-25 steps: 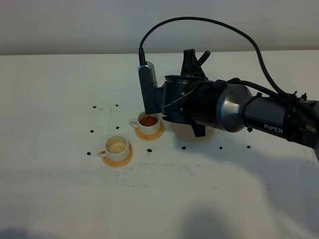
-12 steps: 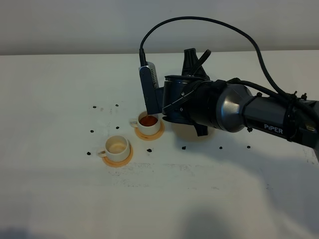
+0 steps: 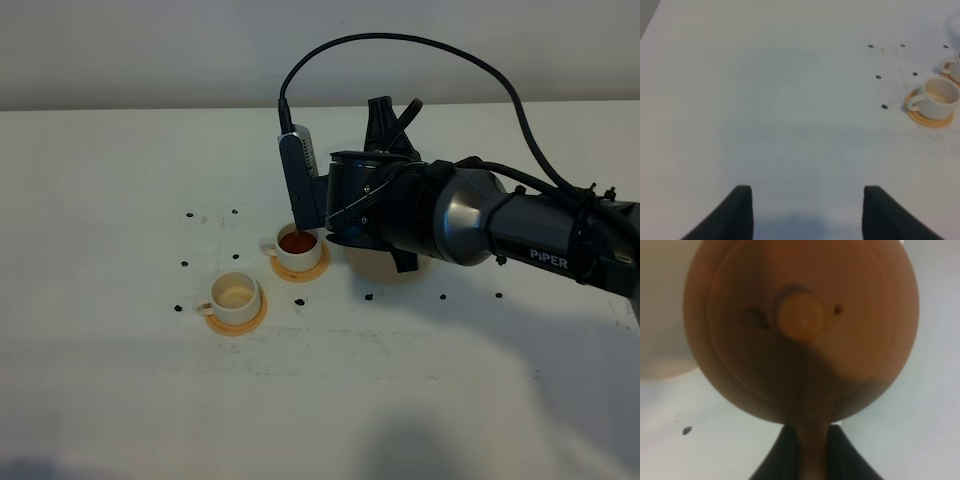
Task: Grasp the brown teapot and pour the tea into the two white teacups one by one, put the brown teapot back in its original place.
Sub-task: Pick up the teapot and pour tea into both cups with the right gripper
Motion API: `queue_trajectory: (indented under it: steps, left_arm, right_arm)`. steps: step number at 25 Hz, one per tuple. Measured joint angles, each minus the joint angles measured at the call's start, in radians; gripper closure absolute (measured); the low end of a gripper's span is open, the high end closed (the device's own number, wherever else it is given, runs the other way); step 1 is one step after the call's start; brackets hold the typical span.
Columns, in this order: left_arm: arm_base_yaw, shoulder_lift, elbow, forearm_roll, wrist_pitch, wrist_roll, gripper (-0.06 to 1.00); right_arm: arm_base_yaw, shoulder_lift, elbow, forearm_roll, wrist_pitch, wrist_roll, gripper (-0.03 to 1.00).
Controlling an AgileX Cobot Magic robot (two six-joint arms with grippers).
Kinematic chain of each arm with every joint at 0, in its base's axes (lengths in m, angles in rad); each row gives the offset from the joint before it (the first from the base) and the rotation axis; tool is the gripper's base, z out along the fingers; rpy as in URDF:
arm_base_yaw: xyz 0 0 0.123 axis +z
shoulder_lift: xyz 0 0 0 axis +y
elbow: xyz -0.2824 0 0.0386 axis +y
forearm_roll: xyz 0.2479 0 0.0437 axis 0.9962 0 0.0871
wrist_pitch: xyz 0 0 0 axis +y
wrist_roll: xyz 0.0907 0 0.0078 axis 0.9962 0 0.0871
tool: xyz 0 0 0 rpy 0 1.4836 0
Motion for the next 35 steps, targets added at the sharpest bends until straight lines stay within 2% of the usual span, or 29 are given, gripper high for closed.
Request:
queue_trajectory:
  steps: [35]
  left_arm:
    - [0.000, 0.000, 0.000, 0.000, 0.000, 0.000, 0.44]
  right_arm:
    - [0.000, 0.000, 0.000, -0.029, 0.000, -0.019, 0.88]
